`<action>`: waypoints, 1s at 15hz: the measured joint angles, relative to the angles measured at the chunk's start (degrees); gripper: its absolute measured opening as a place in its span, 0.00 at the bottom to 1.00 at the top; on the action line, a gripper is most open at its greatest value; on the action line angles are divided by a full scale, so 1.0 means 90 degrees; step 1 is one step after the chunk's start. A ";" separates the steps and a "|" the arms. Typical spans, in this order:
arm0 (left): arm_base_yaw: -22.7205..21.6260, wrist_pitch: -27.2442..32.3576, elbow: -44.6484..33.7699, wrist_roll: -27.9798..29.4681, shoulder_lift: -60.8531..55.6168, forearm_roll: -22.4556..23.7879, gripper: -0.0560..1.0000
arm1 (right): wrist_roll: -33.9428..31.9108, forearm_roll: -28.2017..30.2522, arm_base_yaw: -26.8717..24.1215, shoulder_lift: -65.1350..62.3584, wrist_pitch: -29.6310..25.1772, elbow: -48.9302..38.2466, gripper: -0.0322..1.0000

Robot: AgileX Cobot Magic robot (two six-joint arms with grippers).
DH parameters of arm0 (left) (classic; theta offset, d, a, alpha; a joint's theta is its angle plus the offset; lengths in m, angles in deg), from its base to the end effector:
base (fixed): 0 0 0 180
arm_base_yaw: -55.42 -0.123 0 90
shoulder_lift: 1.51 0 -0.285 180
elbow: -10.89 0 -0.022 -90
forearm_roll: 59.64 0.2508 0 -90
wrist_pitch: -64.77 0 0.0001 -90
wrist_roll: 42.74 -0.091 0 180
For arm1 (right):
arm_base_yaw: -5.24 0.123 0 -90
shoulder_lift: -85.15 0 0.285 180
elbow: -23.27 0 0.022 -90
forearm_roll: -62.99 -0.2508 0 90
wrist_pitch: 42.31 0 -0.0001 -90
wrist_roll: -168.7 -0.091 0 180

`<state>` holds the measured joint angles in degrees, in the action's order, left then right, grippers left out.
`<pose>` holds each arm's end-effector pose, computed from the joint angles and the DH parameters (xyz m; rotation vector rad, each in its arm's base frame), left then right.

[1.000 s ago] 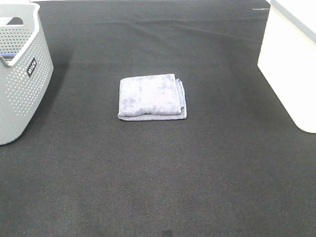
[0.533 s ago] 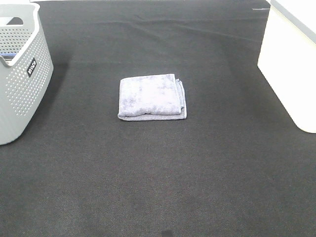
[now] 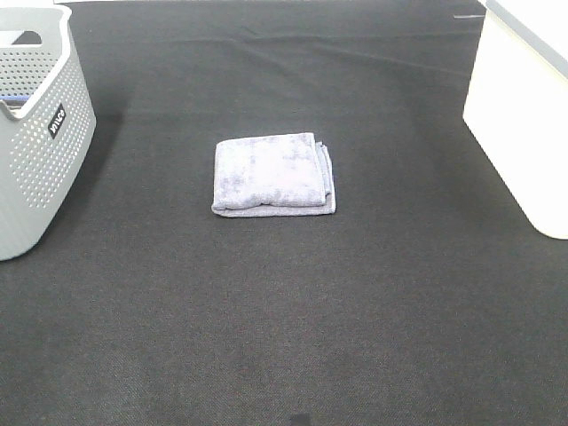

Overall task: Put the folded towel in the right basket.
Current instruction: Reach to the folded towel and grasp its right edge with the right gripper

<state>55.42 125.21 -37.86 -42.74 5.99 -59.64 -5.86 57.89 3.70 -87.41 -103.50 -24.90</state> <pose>-0.0050 0.0000 0.2769 0.0000 2.0366 0.0000 -0.0069 0.0073 0.2789 -0.0744 2.0341 0.0299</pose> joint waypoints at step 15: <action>0.0000 0.0000 0.0000 0.0000 0.0000 0.0000 0.98 | 0.0000 0.0000 0.0000 0.0000 0.0000 0.0000 0.73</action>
<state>55.42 125.21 -37.86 -42.74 5.99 -59.64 -5.86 57.89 3.70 -87.41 -103.50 -24.90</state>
